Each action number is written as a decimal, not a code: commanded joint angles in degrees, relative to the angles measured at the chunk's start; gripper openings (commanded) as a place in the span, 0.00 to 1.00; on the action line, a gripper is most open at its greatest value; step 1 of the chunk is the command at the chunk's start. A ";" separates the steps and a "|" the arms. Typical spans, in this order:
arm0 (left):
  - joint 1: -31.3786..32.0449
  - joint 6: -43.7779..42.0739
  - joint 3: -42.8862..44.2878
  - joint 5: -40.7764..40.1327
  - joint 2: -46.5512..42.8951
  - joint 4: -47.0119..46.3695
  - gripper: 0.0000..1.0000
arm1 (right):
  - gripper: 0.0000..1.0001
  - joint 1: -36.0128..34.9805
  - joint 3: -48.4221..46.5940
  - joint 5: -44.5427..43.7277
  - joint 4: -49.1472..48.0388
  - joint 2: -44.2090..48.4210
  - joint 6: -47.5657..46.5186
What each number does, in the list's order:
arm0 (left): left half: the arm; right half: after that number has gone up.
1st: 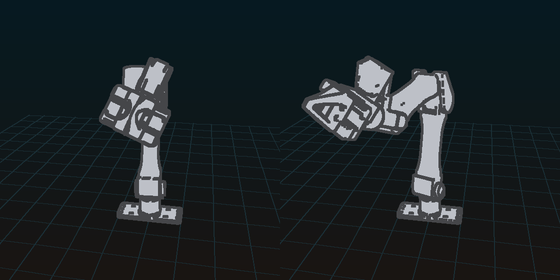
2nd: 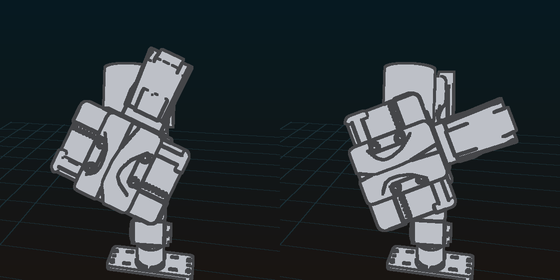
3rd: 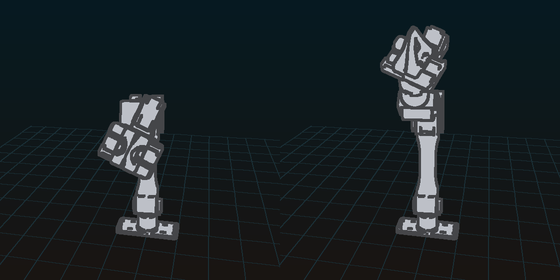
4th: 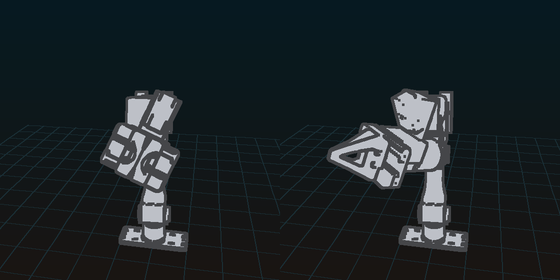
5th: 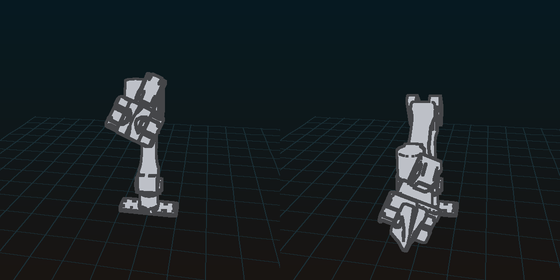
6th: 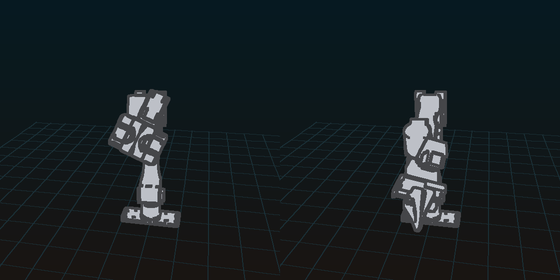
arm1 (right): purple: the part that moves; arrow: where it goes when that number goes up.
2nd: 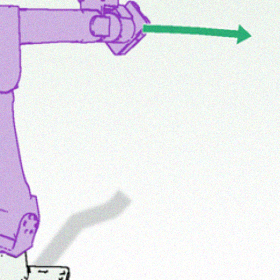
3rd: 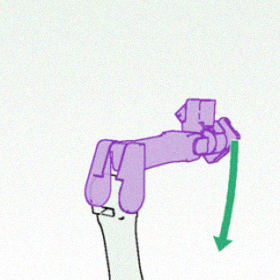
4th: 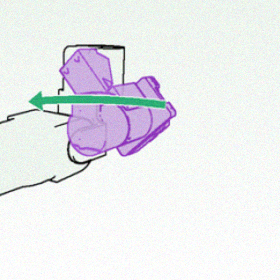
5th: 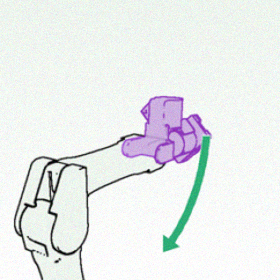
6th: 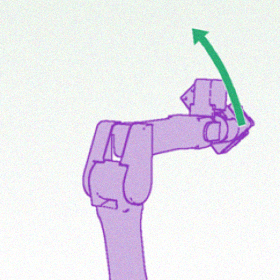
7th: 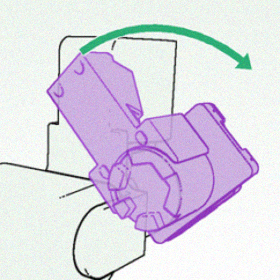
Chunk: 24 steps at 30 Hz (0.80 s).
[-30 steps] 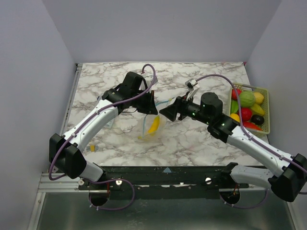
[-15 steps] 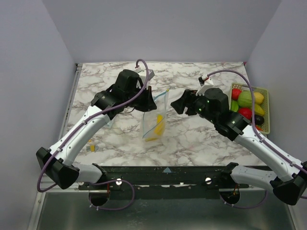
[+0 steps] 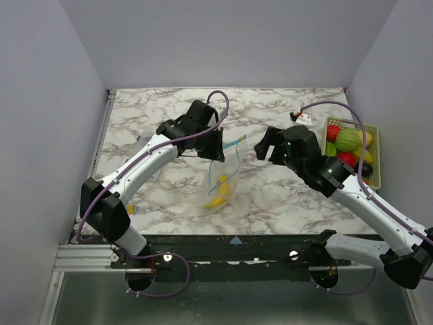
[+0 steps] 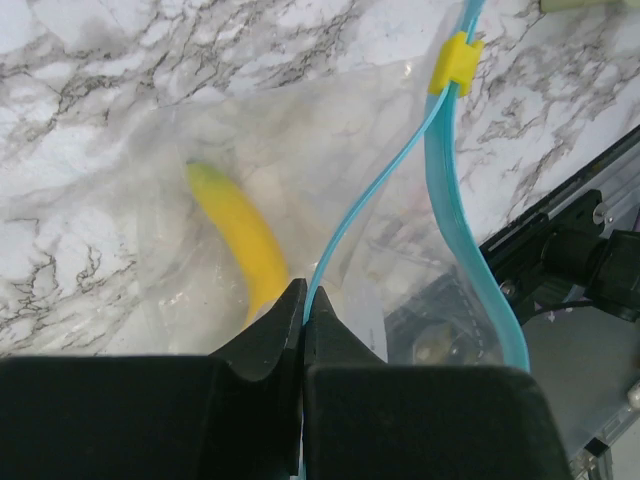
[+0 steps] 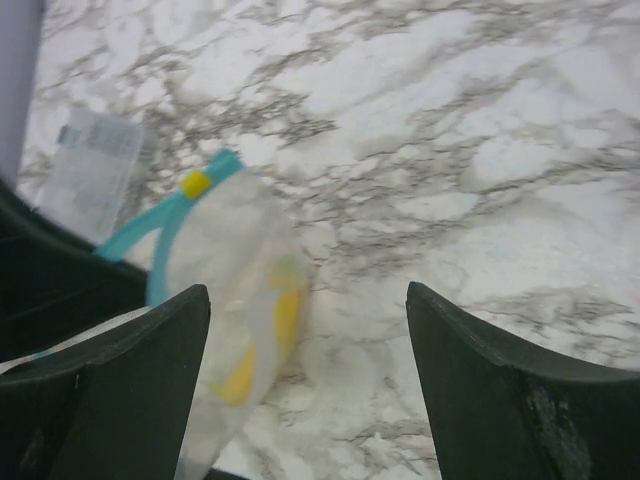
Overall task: Place the food in the zip-top bag and seal the zipper
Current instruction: Pick up the fake fruit from the bin.
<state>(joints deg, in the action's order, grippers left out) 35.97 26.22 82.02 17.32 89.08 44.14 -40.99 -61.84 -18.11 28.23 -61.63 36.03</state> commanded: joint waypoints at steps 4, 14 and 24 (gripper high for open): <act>-0.02 -1.96 5.99 -7.49 -3.32 5.11 0.00 | 0.83 18.58 -1.00 -3.91 8.86 -0.93 1.45; -0.02 -3.98 0.61 -9.08 -5.33 1.79 0.00 | 0.81 45.03 5.67 7.79 3.47 -7.22 2.68; -0.05 -3.65 -1.58 -5.21 -6.83 0.25 0.00 | 0.75 59.83 16.14 16.02 -0.80 -8.14 4.73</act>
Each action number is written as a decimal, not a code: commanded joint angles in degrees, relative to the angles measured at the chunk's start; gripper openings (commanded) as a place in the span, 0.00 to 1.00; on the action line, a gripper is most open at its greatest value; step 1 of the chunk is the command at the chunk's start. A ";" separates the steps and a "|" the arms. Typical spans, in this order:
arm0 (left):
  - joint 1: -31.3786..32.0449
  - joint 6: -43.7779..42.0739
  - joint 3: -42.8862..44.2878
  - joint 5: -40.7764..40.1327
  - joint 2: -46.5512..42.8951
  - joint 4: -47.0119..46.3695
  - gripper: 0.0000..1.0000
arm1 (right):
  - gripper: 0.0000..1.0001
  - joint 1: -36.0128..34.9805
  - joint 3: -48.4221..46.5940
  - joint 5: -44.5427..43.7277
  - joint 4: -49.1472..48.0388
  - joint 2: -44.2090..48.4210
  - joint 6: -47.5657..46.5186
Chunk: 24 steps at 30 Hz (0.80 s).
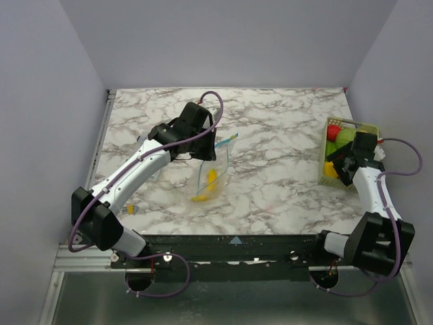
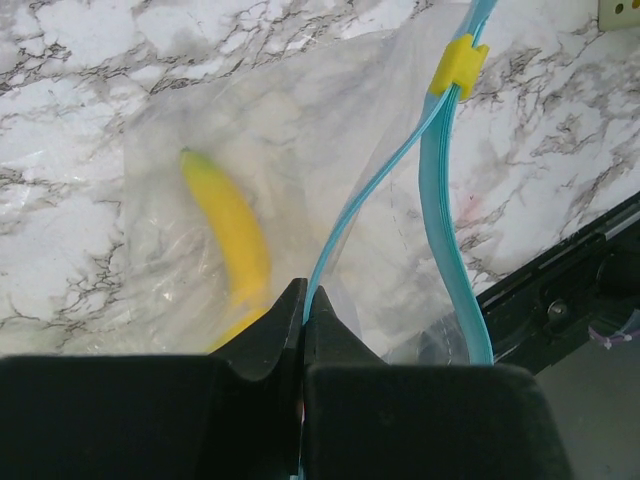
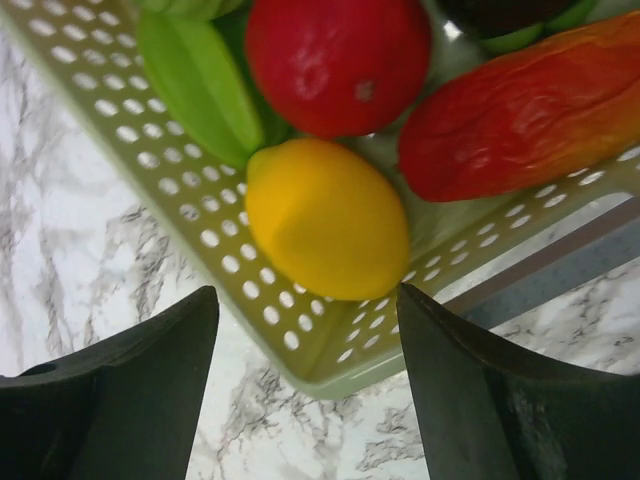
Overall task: Place the food in the zip-top bag and seal the zipper
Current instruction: Pick up the fake fruit from the bin.
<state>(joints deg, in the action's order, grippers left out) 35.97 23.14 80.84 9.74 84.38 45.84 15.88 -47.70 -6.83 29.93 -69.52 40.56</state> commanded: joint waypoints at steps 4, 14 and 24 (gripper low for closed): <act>-0.11 -0.37 -0.59 3.59 -2.30 -1.83 0.00 | 0.75 3.18 2.27 2.66 -3.36 -2.17 -1.55; -0.11 -0.55 -0.90 4.03 -2.40 -1.99 0.00 | 0.72 3.18 2.85 1.75 -5.77 -8.70 -3.53; -0.11 -0.55 -1.04 4.54 -1.95 -2.25 0.00 | 0.67 3.18 1.55 -1.18 -5.94 -14.60 -4.35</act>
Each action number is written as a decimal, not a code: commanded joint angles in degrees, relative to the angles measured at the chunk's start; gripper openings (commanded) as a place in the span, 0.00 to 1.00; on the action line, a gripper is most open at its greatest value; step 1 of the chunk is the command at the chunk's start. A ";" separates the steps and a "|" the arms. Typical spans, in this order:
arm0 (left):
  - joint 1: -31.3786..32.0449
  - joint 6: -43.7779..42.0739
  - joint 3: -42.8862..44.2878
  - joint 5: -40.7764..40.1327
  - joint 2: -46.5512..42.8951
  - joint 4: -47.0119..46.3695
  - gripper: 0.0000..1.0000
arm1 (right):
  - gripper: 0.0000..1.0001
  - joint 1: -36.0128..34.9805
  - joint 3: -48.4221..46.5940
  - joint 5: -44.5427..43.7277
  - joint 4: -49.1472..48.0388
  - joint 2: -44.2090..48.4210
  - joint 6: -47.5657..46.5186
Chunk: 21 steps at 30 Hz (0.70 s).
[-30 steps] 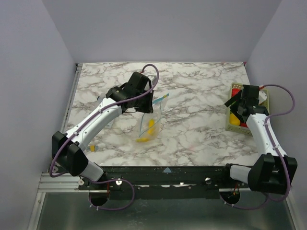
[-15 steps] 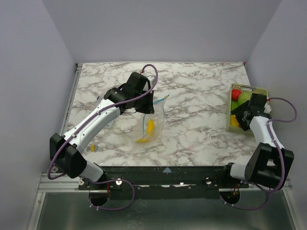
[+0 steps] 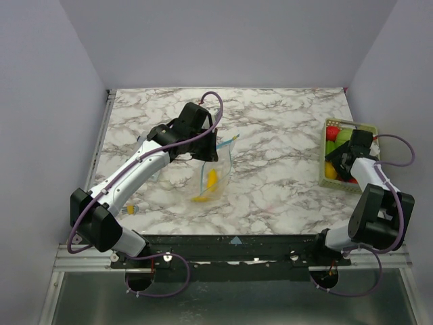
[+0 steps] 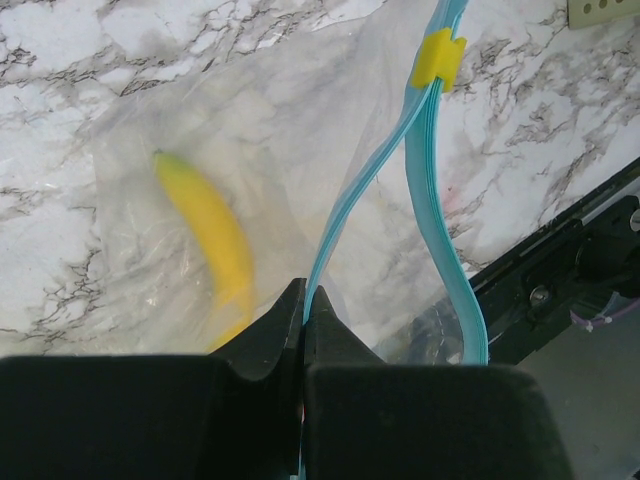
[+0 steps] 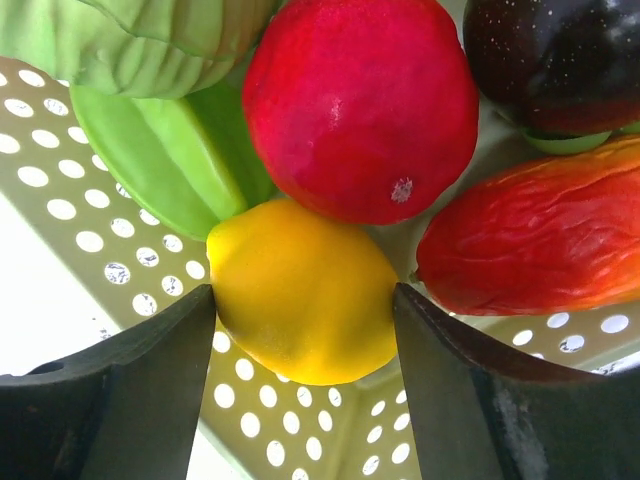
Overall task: Place the food in the zip-top bag and seal the zipper
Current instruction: Pick up the fake fruit from the bin.
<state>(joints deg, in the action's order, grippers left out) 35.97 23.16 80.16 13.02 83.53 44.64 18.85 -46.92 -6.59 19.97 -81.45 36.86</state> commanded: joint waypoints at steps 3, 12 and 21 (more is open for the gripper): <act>-0.19 -0.72 -0.36 0.79 -0.92 -0.87 0.00 | 0.56 0.18 0.68 -0.17 3.98 -0.54 -1.05; -0.55 -0.59 -0.11 1.34 -0.26 -0.79 0.00 | 0.21 0.26 -1.93 -1.65 6.25 10.44 -3.25; -0.63 -0.66 -0.18 1.40 -0.17 -0.92 0.00 | 0.01 0.13 3.19 22.18 -5.04 21.75 -8.25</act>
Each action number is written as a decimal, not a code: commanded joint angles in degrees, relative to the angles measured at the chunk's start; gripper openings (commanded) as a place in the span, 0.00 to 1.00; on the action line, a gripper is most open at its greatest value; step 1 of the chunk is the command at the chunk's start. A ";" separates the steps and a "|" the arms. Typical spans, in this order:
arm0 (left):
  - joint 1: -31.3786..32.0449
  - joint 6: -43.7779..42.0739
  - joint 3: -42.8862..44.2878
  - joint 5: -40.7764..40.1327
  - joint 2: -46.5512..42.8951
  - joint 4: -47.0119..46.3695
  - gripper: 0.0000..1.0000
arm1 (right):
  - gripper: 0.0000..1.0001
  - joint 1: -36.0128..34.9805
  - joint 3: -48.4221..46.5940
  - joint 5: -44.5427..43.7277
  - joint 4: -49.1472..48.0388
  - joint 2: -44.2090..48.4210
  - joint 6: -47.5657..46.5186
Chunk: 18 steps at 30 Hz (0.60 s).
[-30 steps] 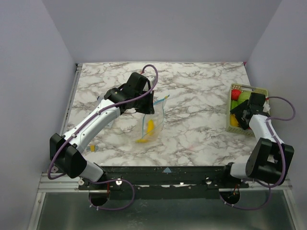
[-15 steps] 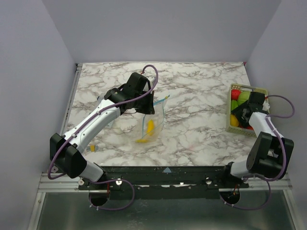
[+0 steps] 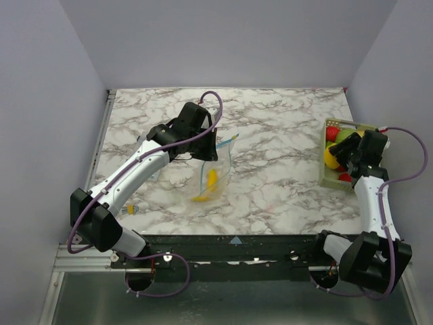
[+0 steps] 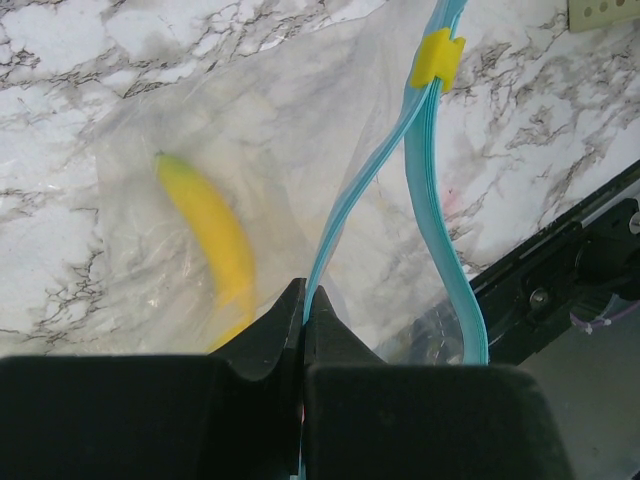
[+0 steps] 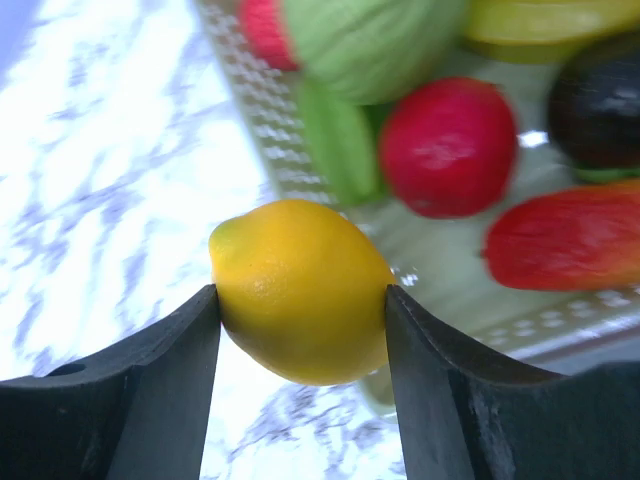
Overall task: Place the food in the zip-top bag and seal the zipper
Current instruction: Pick up the fake fruit from the bin, then place the fake fruit in the zipper food storage bag.
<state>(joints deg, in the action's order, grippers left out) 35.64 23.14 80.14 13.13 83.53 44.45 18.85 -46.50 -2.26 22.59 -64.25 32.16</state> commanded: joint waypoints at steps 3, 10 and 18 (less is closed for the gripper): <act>-0.39 -0.67 -0.27 1.09 0.10 -0.76 0.00 | 0.00 -0.39 5.79 32.83 -17.45 7.54 -0.20; -0.78 -0.46 -0.21 2.40 0.62 -0.94 0.00 | 0.00 -17.88 7.01 49.30 -39.85 6.40 11.92; -1.09 -0.37 -0.47 3.28 0.60 -1.36 0.00 | 0.00 -52.23 4.30 41.59 -63.15 1.36 15.52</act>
<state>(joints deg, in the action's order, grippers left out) 35.09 23.16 80.12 14.46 83.70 44.10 -22.74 -39.35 40.32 -25.30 -59.96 46.04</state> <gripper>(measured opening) 0.009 0.613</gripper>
